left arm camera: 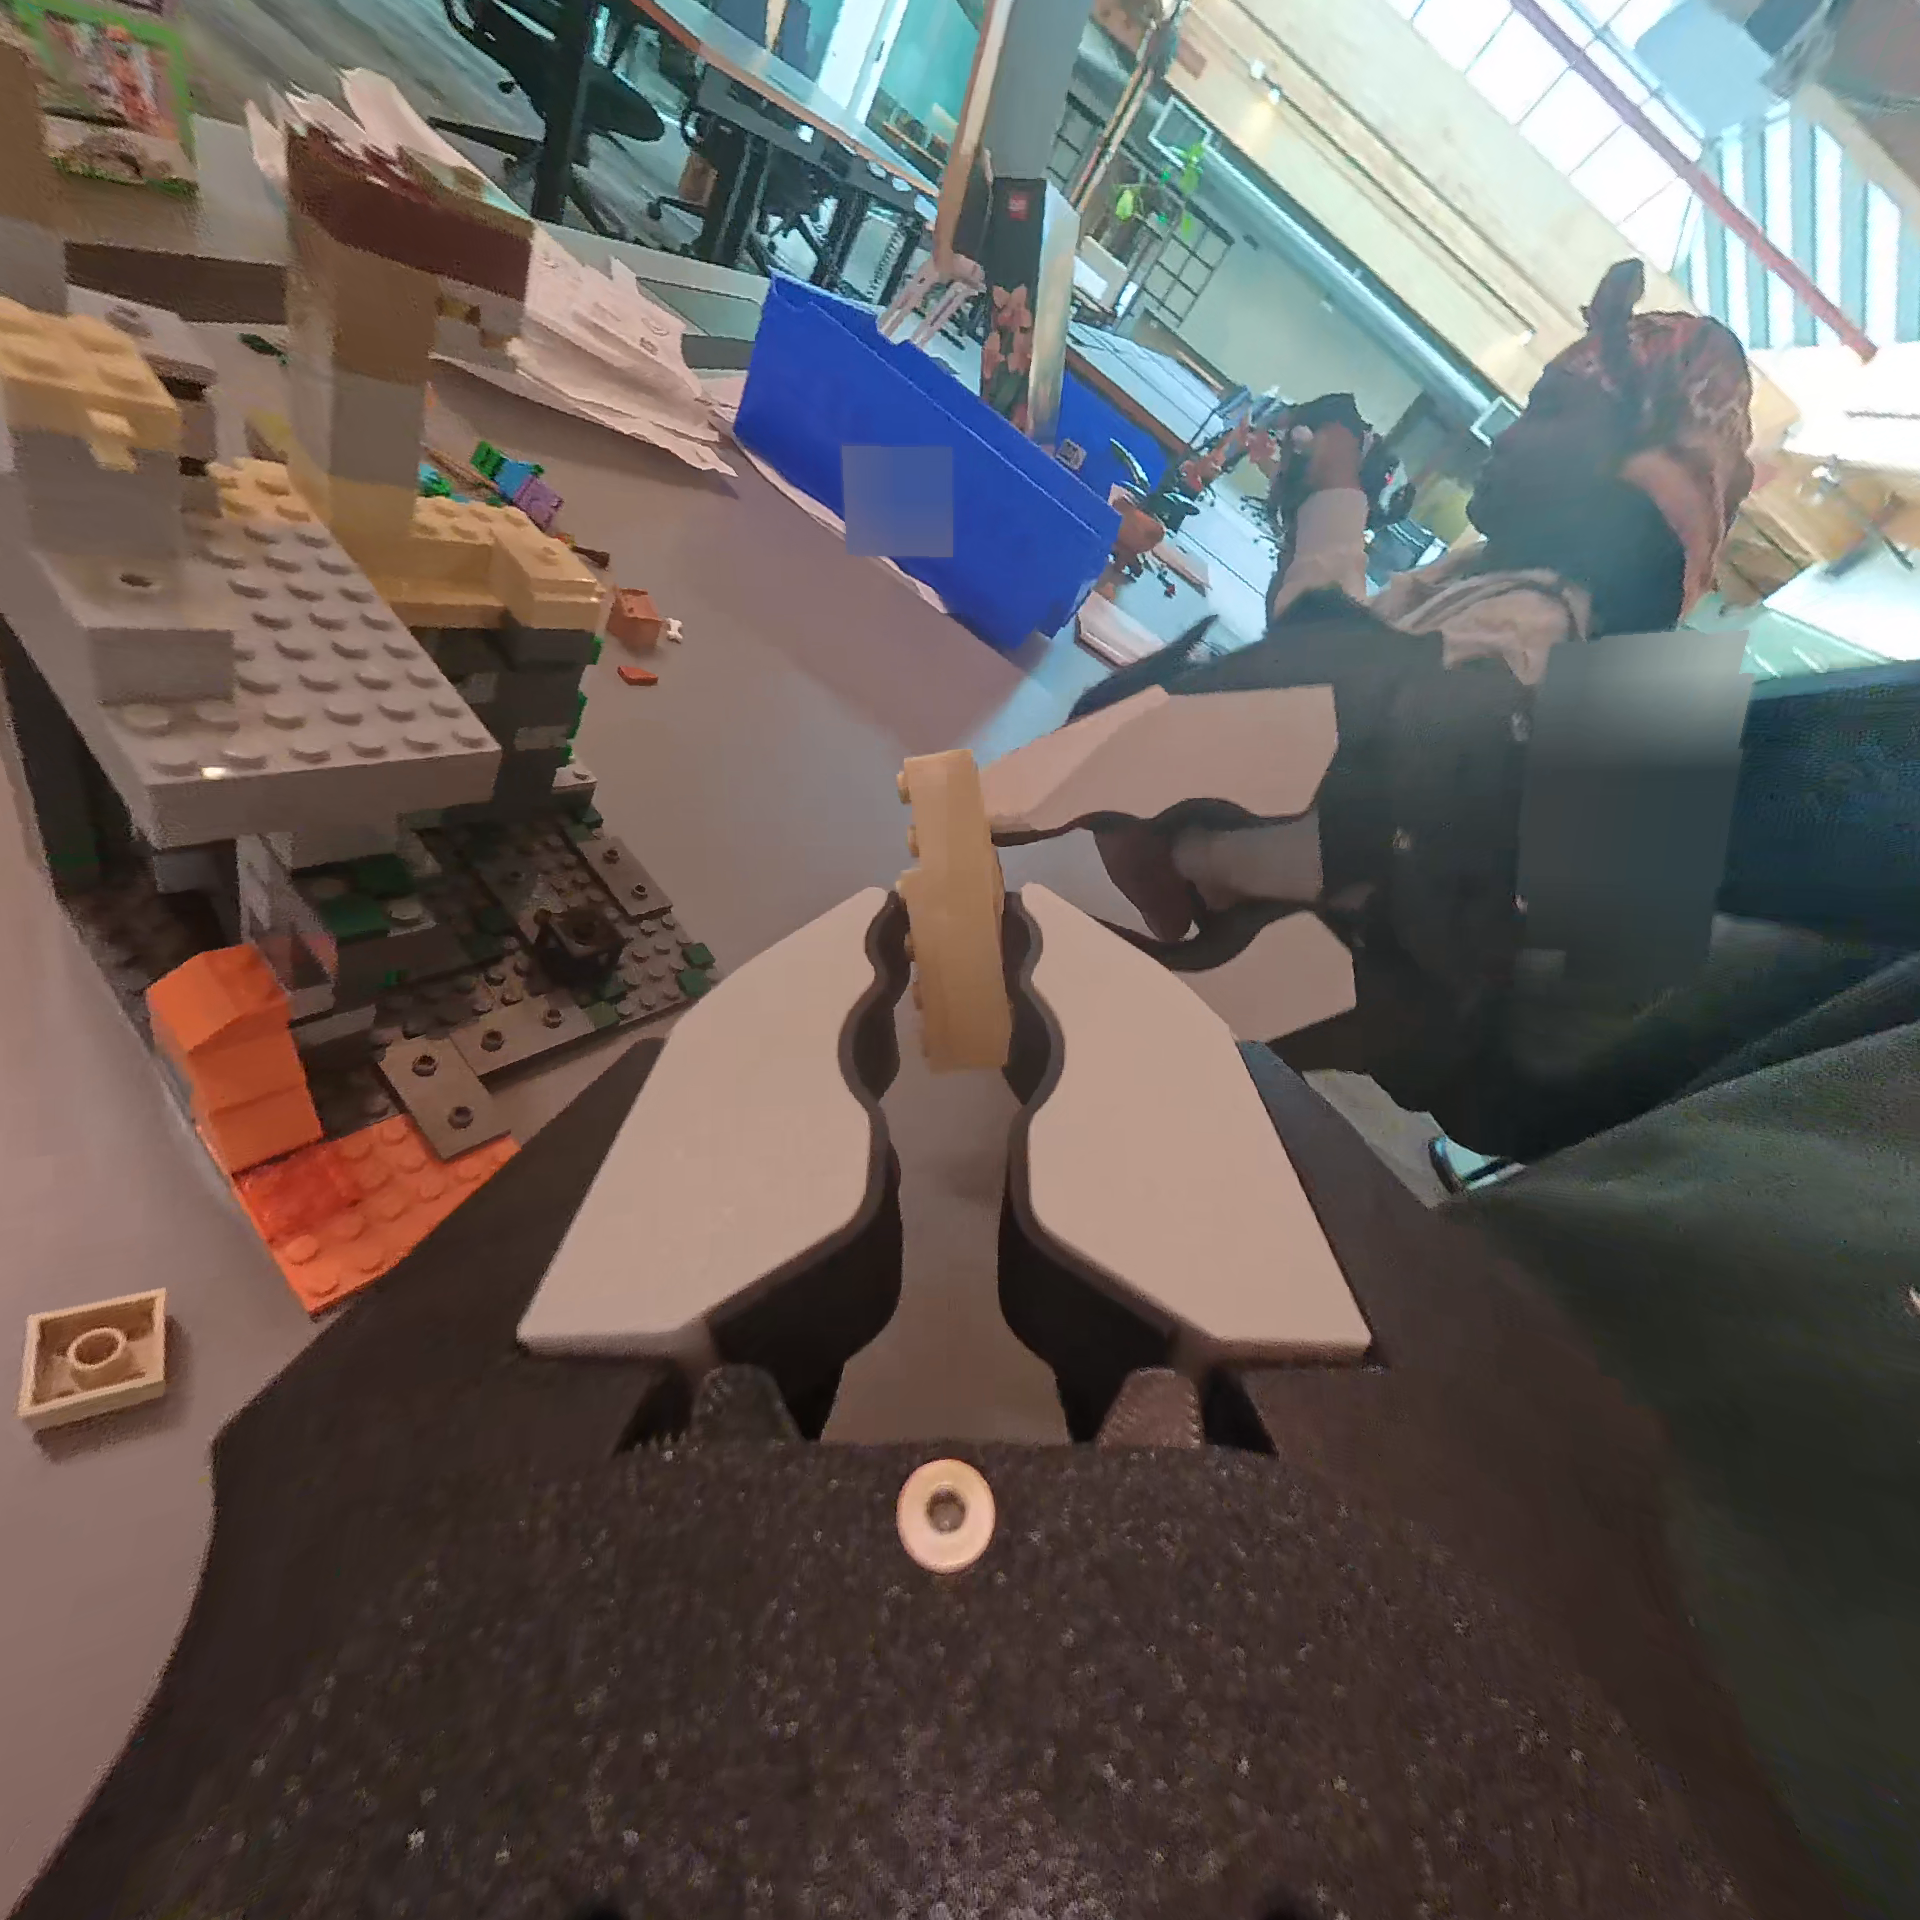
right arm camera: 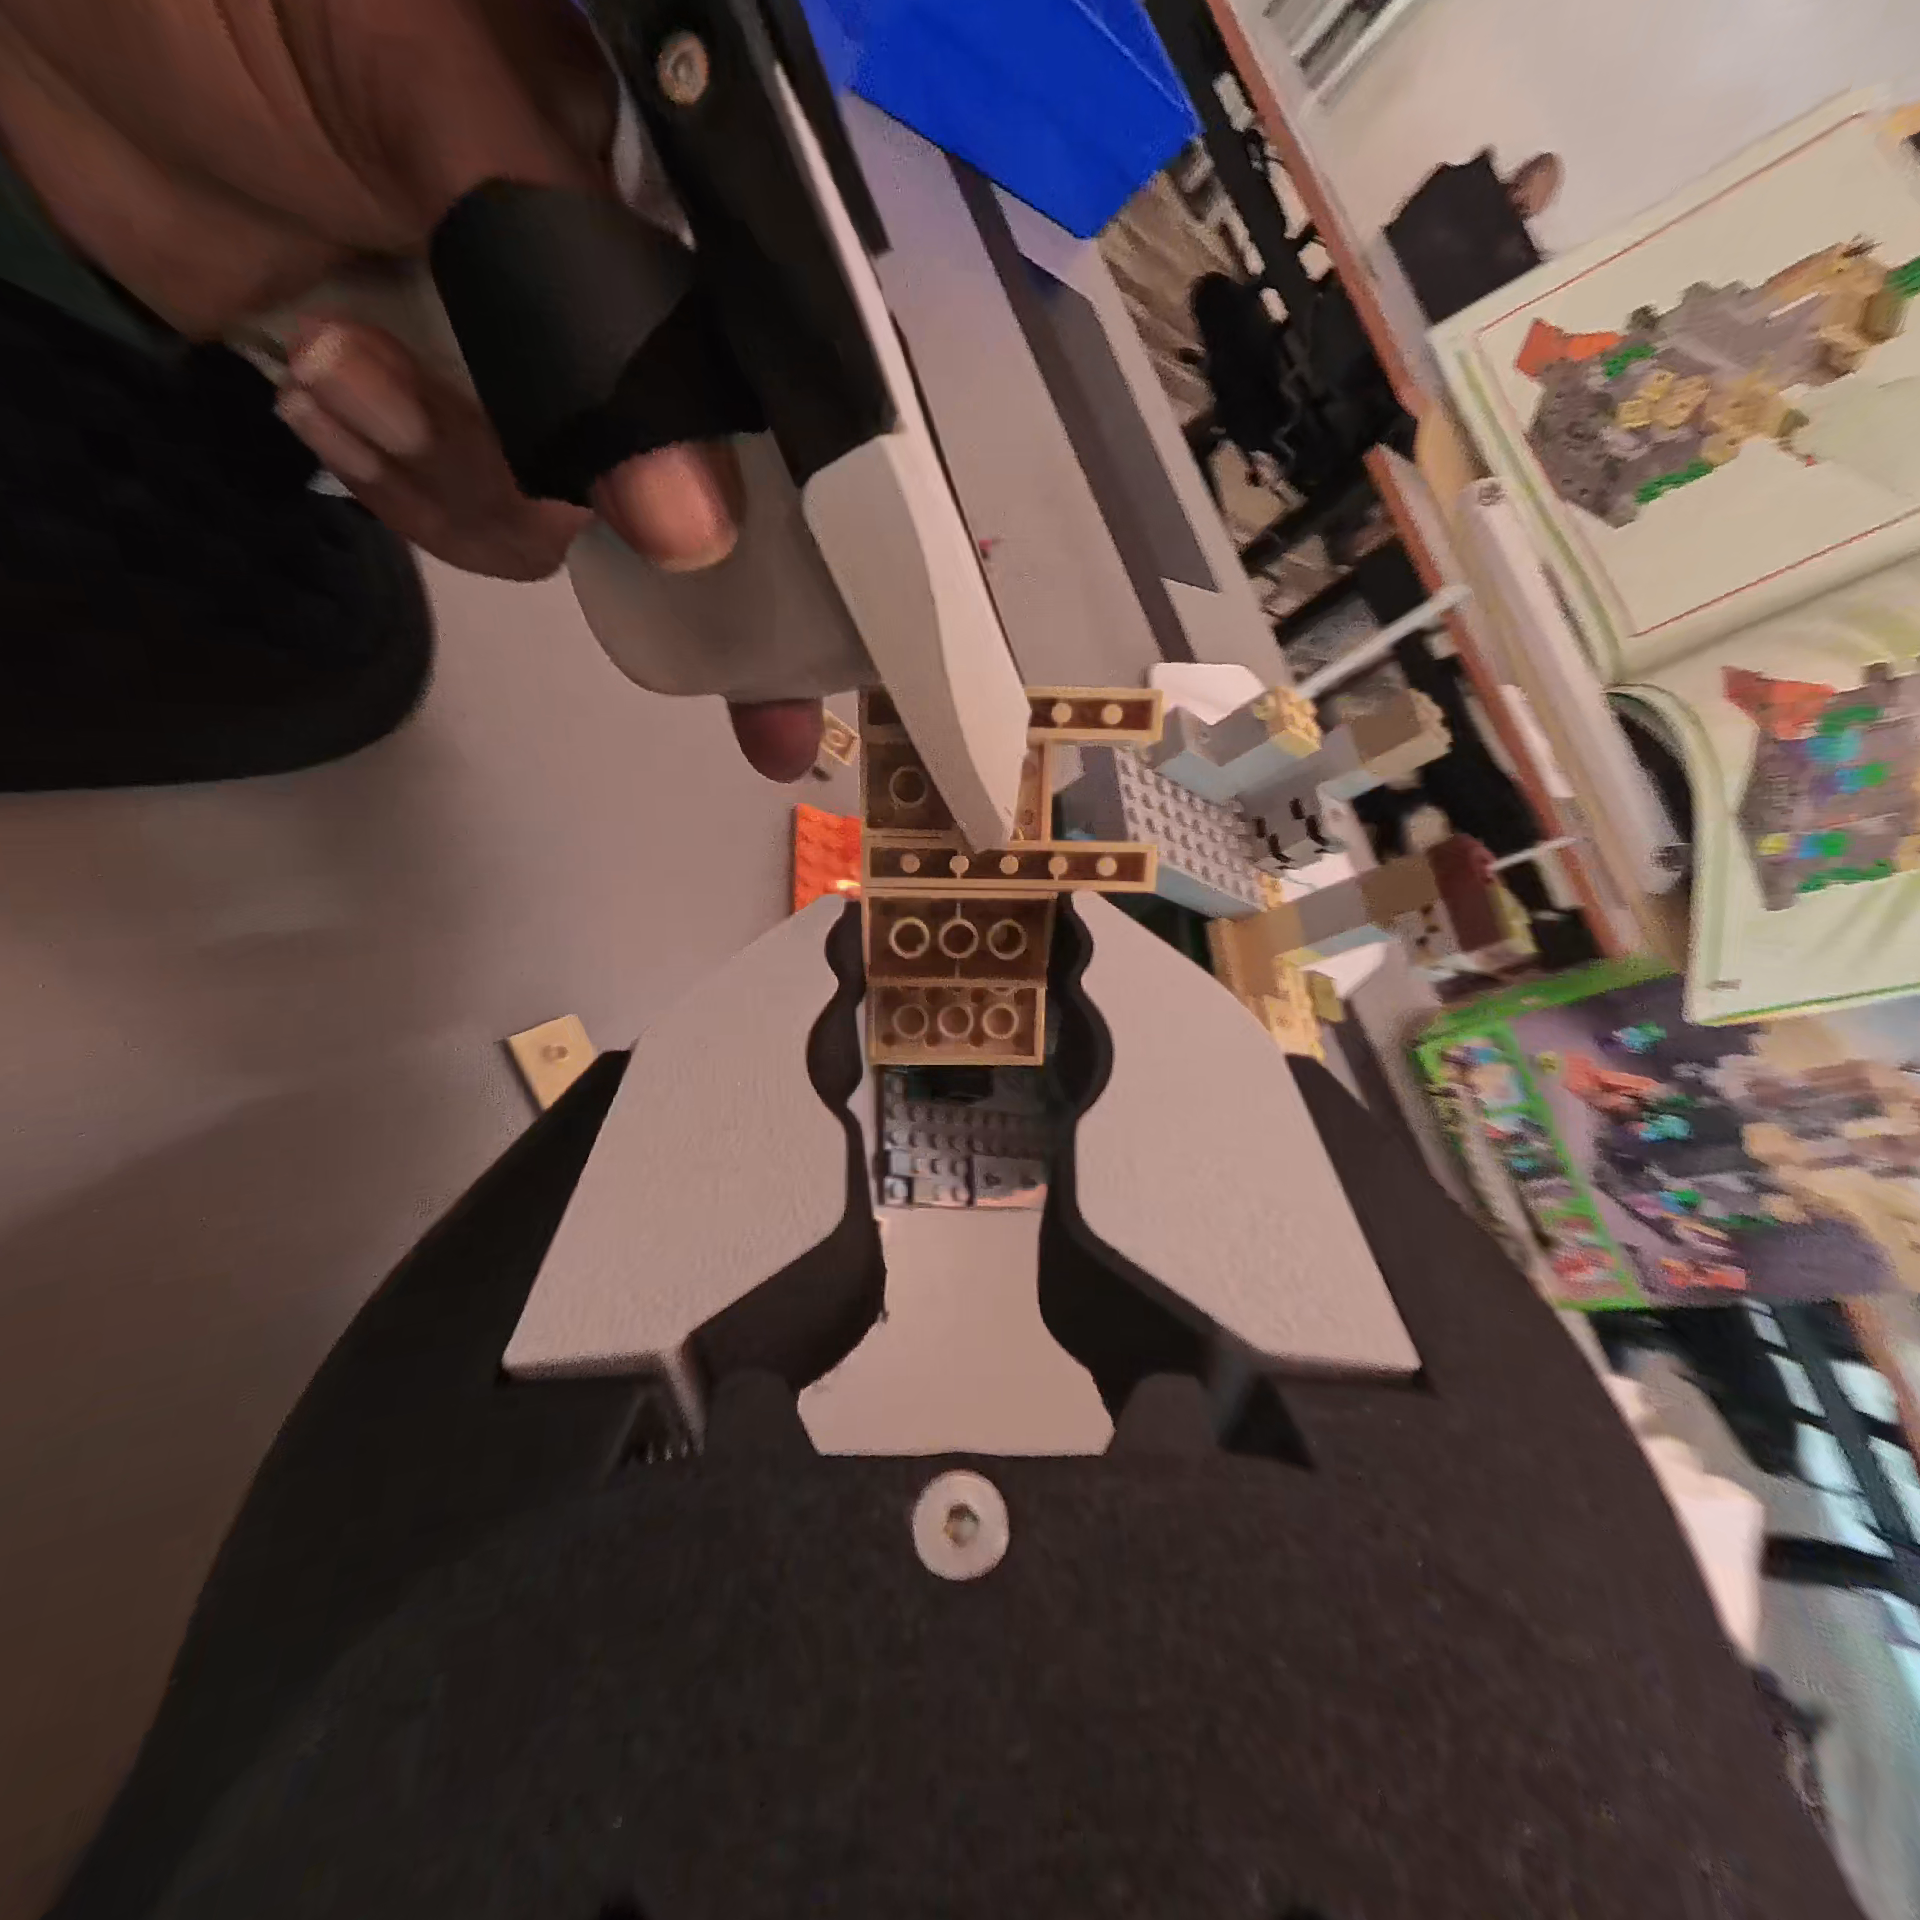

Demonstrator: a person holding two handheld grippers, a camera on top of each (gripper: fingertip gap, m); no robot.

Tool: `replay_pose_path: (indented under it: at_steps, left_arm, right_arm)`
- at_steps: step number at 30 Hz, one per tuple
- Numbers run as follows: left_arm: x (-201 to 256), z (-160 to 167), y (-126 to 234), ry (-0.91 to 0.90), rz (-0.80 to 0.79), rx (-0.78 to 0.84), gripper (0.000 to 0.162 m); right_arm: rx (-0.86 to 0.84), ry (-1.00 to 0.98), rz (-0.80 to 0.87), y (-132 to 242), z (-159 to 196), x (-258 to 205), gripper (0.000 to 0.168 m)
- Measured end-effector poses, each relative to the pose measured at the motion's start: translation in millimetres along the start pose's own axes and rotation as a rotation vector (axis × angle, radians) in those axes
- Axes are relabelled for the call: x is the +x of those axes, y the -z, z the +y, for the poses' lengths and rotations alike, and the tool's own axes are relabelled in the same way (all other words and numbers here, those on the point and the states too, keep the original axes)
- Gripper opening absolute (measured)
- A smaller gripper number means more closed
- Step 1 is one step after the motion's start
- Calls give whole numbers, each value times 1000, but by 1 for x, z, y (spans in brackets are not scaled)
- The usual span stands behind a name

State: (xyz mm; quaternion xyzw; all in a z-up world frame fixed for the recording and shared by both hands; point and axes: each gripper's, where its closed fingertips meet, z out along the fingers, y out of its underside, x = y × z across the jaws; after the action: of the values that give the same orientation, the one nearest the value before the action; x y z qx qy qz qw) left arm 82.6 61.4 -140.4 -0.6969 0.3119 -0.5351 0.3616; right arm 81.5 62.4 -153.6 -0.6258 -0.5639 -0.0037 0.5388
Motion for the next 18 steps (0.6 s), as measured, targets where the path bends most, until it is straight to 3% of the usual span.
replay_pose_path:
  at_steps: [4, 6, 8, 11, 18]
  left_arm:
    - [1, 6, -4, -1, 28, -27, 17]
    - [-15, 8, -1, -83, -67, -42, 17]
    - [-9, 3, 4, -25, 3, -9, 16]
    - [-10, 3, 7, -74, -27, -21, 16]
    - [-17, 14, 4, -26, -36, -50, 16]
  right_arm:
    - [38, -102, -177, 6, 3, -6, 35]
    - [80, -185, -277, 14, -1, -13, 35]
    - [51, -131, -227, 15, 6, -8, 35]
    - [3, -219, -319, 16, 17, -18, 35]
    - [-132, -184, -300, 0, 46, -33, 47]
